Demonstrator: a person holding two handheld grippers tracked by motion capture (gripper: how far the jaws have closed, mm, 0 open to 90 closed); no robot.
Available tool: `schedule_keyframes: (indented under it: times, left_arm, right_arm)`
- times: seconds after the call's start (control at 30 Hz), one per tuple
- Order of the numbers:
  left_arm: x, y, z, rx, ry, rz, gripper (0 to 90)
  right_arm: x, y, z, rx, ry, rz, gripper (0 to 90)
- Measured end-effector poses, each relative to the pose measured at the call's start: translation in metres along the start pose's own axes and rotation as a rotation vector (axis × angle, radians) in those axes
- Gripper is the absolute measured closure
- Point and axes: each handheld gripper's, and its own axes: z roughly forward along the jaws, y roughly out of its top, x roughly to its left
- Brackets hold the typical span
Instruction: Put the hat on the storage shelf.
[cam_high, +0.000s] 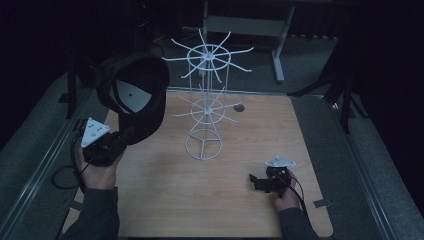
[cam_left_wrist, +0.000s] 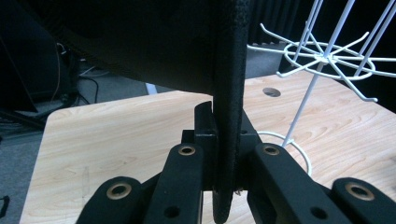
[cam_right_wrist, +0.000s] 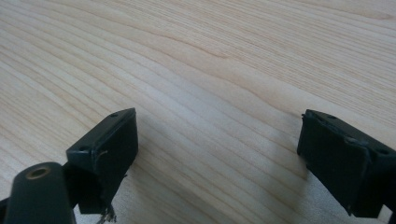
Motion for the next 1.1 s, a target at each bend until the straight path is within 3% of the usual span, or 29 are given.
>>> schedule_keyframes:
  times: [0.7, 1.1]
  left_arm:
    - [-0.008, 0.009, 0.008, -0.010, 0.045, 0.050, 86.3]
    - [-0.008, 0.015, 0.012, -0.006, 0.074, 0.060, 86.3]
  right_arm:
    - [0.000, 0.000, 0.000, 0.001, 0.000, 0.000, 12.3]
    - [0.000, 0.000, 0.000, -0.001, 0.000, 0.002, 12.3]
